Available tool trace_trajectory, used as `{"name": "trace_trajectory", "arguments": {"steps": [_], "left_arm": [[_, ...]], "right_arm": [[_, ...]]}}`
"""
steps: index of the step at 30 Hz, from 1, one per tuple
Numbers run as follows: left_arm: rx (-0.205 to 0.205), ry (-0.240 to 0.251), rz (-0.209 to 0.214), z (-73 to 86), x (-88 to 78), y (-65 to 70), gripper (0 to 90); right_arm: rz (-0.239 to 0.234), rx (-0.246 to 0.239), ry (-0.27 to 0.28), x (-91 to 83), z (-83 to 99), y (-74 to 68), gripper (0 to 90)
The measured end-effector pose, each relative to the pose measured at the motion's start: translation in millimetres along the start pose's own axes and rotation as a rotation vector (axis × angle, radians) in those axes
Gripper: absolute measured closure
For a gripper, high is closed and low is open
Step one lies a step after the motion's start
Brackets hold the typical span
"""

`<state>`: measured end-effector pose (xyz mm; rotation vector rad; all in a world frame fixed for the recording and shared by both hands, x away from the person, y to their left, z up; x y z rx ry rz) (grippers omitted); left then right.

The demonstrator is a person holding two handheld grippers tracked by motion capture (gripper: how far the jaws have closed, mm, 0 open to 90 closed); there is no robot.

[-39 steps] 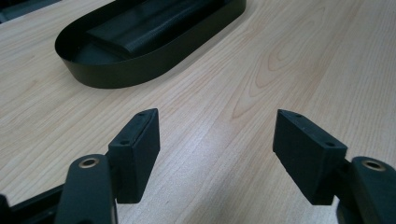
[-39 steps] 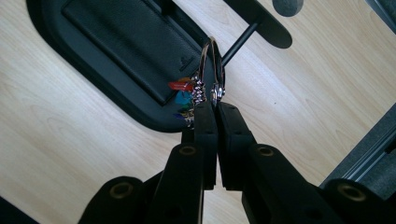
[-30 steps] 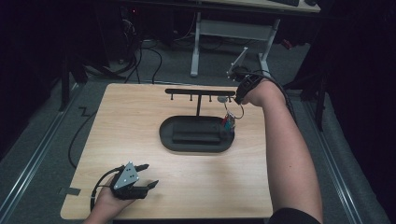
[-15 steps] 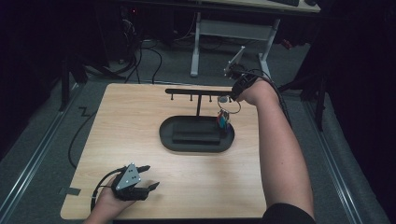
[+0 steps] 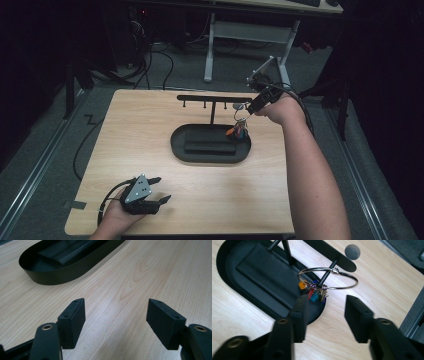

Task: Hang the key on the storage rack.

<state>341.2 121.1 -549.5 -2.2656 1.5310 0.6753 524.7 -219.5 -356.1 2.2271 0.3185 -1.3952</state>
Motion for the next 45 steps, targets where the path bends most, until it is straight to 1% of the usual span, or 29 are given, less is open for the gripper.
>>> {"name": "trace_trajectory", "arguments": {"steps": [2, 3, 4, 5, 6, 7, 9, 11, 12, 13, 14, 18, 19, 22, 23, 26, 27, 31, 33, 34, 35, 36, 37, 39, 40, 41, 43, 44, 45], "left_arm": [[-0.003, 0.001, 0.005, -0.2, -0.3, 0.8, 32.0], [0.000, 0.000, 0.004, -0.6, -0.5, 1.2, 32.0], [0.002, -0.003, 0.004, -1.1, -0.5, 1.6, 32.0], [0.000, 0.000, 0.003, -1.7, 0.0, 1.6, 31.8], [-0.002, 0.001, 0.004, -2.1, 0.5, 1.8, 31.7], [0.002, -0.005, 0.002, -2.3, 1.7, 1.7, 31.6], [0.002, -0.010, 0.004, -2.0, 2.2, 1.6, 31.5], [-0.002, -0.015, 0.004, -1.8, 3.2, 1.2, 31.4], [-0.002, -0.015, 0.001, -2.0, 3.9, 1.1, 31.4], [-0.002, -0.014, 0.003, -2.7, 5.2, 1.2, 31.4], [0.000, -0.015, 0.003, -2.9, 6.0, 1.1, 31.4], [0.005, -0.026, 0.008, -2.6, 8.0, 1.6, 31.4], [0.006, -0.025, 0.007, -2.7, 8.7, 2.1, 31.3], [0.006, -0.029, 0.008, -2.7, 8.5, 2.4, 31.3], [0.005, -0.030, 0.008, -2.5, 8.6, 2.5, 31.3], [0.005, -0.032, 0.008, -2.1, 8.8, 2.6, 31.3], [-0.004, -0.022, 0.012, -2.7, 8.2, 2.6, 31.0], [-0.020, -0.006, 0.019, -3.9, 7.1, 2.6, 31.0], [-0.023, -0.008, 0.020, -3.2, 7.9, 2.4, 31.0], [-0.024, -0.010, 0.022, -2.9, 8.3, 2.4, 31.0], [-0.023, -0.011, 0.022, -2.8, 8.4, 2.6, 31.0], [-0.023, -0.011, 0.022, -2.9, 8.4, 2.6, 31.0], [-0.024, -0.010, 0.021, -3.0, 8.7, 2.5, 31.1], [-0.026, -0.014, 0.023, -2.6, 9.1, 2.2, 31.0], [-0.026, -0.014, 0.023, -2.6, 9.1, 2.2, 31.0], [-0.025, -0.020, 0.026, -2.2, 9.7, 2.4, 31.0], [-0.024, -0.022, 0.027, -2.1, 10.6, 3.1, 31.0], [-0.024, -0.022, 0.027, -2.1, 10.6, 3.1, 31.0], [-0.021, -0.025, 0.028, -2.1, 11.5, 3.8, 31.0]], "right_arm": [[0.001, 0.008, 0.008, -0.2, 2.2, -0.3, 49.6], [-0.002, 0.012, 0.022, 0.0, 7.1, -2.1, 45.9], [-0.002, 0.012, 0.022, 0.0, 7.1, -2.1, 45.9], [-0.012, 0.011, 0.034, 0.3, 12.2, -5.2, 42.6], [-0.012, 0.011, 0.034, 0.3, 12.2, -5.2, 42.6], [-0.009, 0.015, 0.040, 0.8, 17.0, -6.8, 39.7], [-0.010, 0.020, 0.041, 0.4, 19.5, -7.7, 39.2], [-0.008, 0.019, 0.067, -1.0, 25.0, -9.7, 37.3], [-0.008, 0.019, 0.067, -1.0, 25.0, -9.7, 37.3], [0.003, 0.015, 0.080, -1.7, 28.7, -11.6, 33.3], [0.003, 0.013, 0.087, -1.8, 30.5, -12.6, 32.2], [0.016, 0.058, 0.113, -0.2, 39.2, -11.8, 29.0], [0.011, 0.066, 0.120, 0.7, 41.7, -12.2, 28.0], [0.015, 0.074, 0.132, 3.2, 47.3, -12.2, 26.6], [0.016, 0.094, 0.132, 7.1, 53.9, -11.9, 25.3], [-0.005, 0.121, 0.139, 13.0, 64.3, -12.5, 22.7], [-0.009, 0.130, 0.144, 15.2, 67.9, -13.1, 21.7], [-0.012, 0.142, 0.151, 23.4, 80.4, -16.7, 19.0], [-0.034, 0.152, 0.151, 29.9, 90.3, -21.1, 19.5], [-0.043, 0.151, 0.150, 33.8, 95.8, -23.7, 19.3], [-0.049, 0.148, 0.145, 41.4, 107.0, -29.3, 19.2], [-0.049, 0.148, 0.145, 41.4, 107.0, -29.3, 19.2], [-0.046, 0.147, 0.151, 47.8, 117.3, -34.0, 19.2], [-0.039, 0.142, 0.157, 53.1, 126.8, -38.5, 19.6], [-0.039, 0.142, 0.157, 53.1, 126.8, -38.5, 19.6], [-0.042, 0.139, 0.160, 58.4, 135.7, -43.5, 20.2], [-0.050, 0.143, 0.167, 63.2, 144.2, -48.2, 20.7], [-0.050, 0.143, 0.167, 63.2, 144.2, -48.2, 20.7], [-0.050, 0.143, 0.186, 67.0, 151.9, -52.9, 20.8]]}}
Point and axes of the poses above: each handheld gripper's, and its own axes: x roughly forward along the jaws, z roughly out of its underside, y roughly to its right, the point moved 6 cm from there along x, roughly forward along the jaws, and after that the axes turned 10 degrees about z, right-handed, at the moved point
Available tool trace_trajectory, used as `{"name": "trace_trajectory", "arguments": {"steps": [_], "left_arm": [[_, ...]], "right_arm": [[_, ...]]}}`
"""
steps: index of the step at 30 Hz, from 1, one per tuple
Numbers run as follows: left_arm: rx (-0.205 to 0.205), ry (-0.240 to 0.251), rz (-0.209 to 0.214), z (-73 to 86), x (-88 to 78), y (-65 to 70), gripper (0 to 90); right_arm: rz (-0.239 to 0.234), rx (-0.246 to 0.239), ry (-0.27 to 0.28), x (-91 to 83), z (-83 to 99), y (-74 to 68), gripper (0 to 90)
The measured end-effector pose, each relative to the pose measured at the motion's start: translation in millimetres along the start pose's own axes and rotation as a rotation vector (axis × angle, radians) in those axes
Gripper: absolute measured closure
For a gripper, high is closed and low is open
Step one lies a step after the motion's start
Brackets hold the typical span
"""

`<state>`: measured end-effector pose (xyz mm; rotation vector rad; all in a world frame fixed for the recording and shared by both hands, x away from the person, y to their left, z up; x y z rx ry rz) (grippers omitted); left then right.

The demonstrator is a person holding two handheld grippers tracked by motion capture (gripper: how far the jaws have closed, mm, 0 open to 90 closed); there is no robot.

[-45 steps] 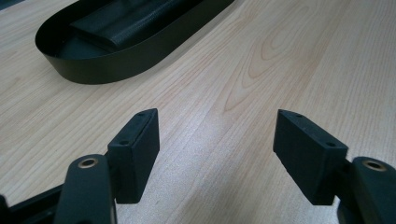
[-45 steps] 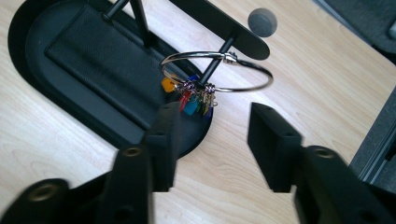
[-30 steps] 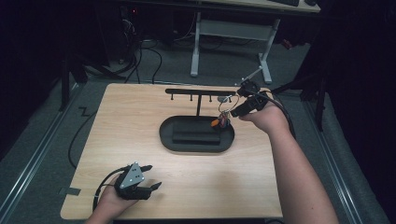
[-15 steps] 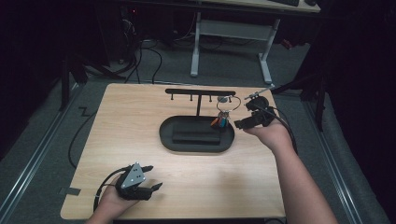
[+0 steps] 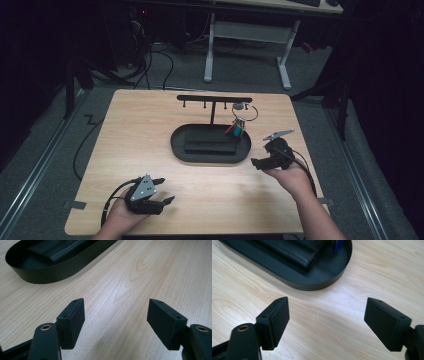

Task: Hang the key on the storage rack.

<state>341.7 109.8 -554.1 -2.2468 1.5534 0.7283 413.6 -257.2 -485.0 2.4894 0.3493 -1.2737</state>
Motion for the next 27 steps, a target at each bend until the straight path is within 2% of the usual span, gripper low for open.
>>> {"name": "trace_trajectory", "arguments": {"steps": [3, 4, 5, 10, 11, 12, 13, 14, 15, 16, 17, 18, 19, 20, 21, 22, 23, 24, 27], "left_arm": [[0.003, -0.003, 0.000, -0.1, 1.0, 0.7, 31.0], [0.004, -0.010, 0.000, 0.1, 1.6, 1.3, 31.0], [0.004, -0.010, 0.000, 0.1, 1.6, 1.3, 31.0], [-0.005, -0.018, 0.000, 2.0, 1.8, 1.6, 31.0], [-0.005, -0.018, 0.000, 2.0, 1.8, 1.6, 31.1], [-0.010, -0.017, -0.002, 2.7, 1.5, 1.8, 31.0], [-0.010, -0.017, -0.002, 2.7, 1.5, 1.8, 31.1], [-0.015, -0.016, -0.001, 3.0, 1.2, 1.9, 31.0], [-0.021, -0.010, 0.001, 3.1, 1.0, 2.0, 31.0], [-0.033, -0.003, 0.004, 3.5, 0.7, 1.8, 31.1], [-0.033, -0.003, 0.004, 3.5, 0.7, 1.8, 31.1], [-0.053, 0.003, 0.005, 4.4, 1.4, 0.2, 31.0], [-0.053, 0.003, 0.005, 4.4, 1.4, 0.2, 31.1], [-0.064, 0.005, 0.007, 4.2, 1.4, -0.5, 31.1], [-0.075, 0.016, 0.007, 3.3, 1.4, -0.9, 31.1], [-0.082, 0.024, 0.008, 2.4, 1.2, -1.0, 31.1], [-0.084, 0.026, 0.007, 1.9, 1.1, -0.8, 31.1], [-0.086, 0.027, 0.006, 1.4, 1.2, 0.4, 31.1], [-0.093, 0.027, 0.006, 1.5, 1.8, 1.1, 31.1]], "right_arm": [[0.002, -0.001, 0.025, 1.7, 8.3, -3.6, 20.6], [-0.003, 0.012, 0.060, 2.8, 16.2, -7.2, 21.5], [-0.003, 0.012, 0.060, 2.8, 16.2, -7.2, 21.5], [-0.012, 0.029, 0.163, 5.3, 43.6, -23.6, 22.5], [-0.012, 0.029, 0.163, 5.3, 43.6, -23.6, 22.5], [-0.015, 0.045, 0.203, 5.9, 53.4, -28.3, 22.1], [-0.015, 0.045, 0.203, 5.9, 53.4, -28.3, 22.1], [-0.020, 0.068, 0.250, 6.8, 63.5, -31.8, 19.5], [-0.020, 0.068, 0.250, 6.8, 63.5, -31.8, 19.5], [-0.037, 0.091, 0.282, 8.3, 75.4, -36.0, 15.8], [-0.037, 0.091, 0.282, 8.3, 75.4, -36.0, 15.8], [-0.026, 0.113, 0.326, 7.8, 93.0, -40.6, 15.8], [-0.026, 0.113, 0.326, 7.8, 93.0, -40.6, 15.8], [-0.008, 0.122, 0.369, 6.1, 104.6, -43.4, 16.4], [0.002, 0.099, 0.385, 2.9, 110.7, -47.4, 16.4], [-0.011, 0.074, 0.388, -3.6, 110.1, -51.3, 16.1], [0.006, 0.064, 0.422, -10.6, 108.3, -52.8, 16.1], [-0.004, 0.094, 0.463, -16.0, 107.4, -54.1, 16.1], [-0.030, 0.115, 0.445, -13.3, 107.0, -56.1, 15.7]]}}
Point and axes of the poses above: each handheld gripper's, and its own axes: x roughly forward along the jaws, z roughly out of its underside, y roughly to its right, the point moved 6 cm from there along x, roughly forward along the jaws, and after that the axes turned 10 degrees about z, right-handed, at the moved point
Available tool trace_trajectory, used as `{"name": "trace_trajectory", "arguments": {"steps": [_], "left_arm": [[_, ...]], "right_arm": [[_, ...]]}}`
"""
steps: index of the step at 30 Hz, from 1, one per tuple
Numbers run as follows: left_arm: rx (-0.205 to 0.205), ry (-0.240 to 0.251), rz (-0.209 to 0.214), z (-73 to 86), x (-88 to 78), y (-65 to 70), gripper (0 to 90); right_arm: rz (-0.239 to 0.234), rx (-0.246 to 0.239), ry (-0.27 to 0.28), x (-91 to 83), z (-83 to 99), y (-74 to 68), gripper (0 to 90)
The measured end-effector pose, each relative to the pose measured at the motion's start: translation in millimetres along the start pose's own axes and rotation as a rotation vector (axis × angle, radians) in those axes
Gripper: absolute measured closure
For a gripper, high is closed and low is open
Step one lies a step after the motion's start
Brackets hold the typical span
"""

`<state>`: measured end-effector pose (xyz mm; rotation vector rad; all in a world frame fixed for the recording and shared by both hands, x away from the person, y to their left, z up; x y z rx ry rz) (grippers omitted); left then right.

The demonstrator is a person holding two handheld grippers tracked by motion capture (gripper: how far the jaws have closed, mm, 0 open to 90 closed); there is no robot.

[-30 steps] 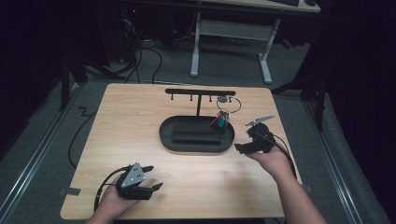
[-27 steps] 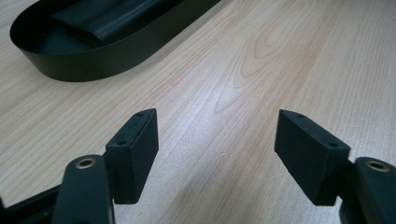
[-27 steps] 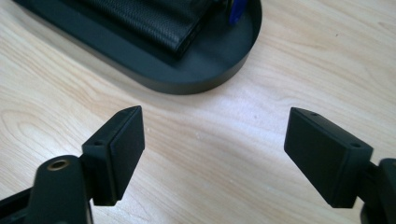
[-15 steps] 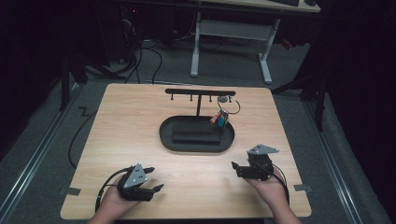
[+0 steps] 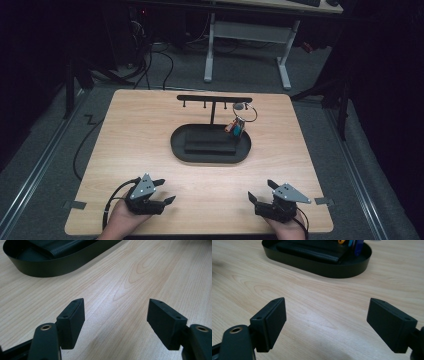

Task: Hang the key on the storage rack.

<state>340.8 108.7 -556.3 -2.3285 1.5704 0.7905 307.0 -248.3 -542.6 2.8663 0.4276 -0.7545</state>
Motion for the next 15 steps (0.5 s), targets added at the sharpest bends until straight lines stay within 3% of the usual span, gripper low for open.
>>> {"name": "trace_trajectory", "arguments": {"steps": [1, 3, 6, 15], "left_arm": [[0.002, -0.006, 0.004, 0.2, 1.0, 1.3, 31.1], [0.007, -0.009, 0.003, 0.0, 1.4, 1.9, 31.1], [0.014, -0.010, 0.008, -0.1, 2.4, 1.9, 31.1], [0.024, -0.015, 0.001, -0.5, -2.4, -1.7, 32.3]], "right_arm": [[0.010, -0.025, -0.011, 3.1, 1.5, 0.7, 15.2], [0.013, -0.020, -0.015, 4.0, 2.6, 2.0, 15.2], [0.016, 0.027, -0.015, 4.3, 5.0, 7.5, 15.2], [0.030, 0.017, -0.034, 11.3, 8.2, 6.5, 15.3]]}}
Point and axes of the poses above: each handheld gripper's, and its own axes: x roughly forward along the jaws, z roughly out of its underside, y roughly to its right, the point moved 6 cm from there along x, roughly forward along the jaws, and after that the axes turned 10 degrees about z, right-handed, at the moved point
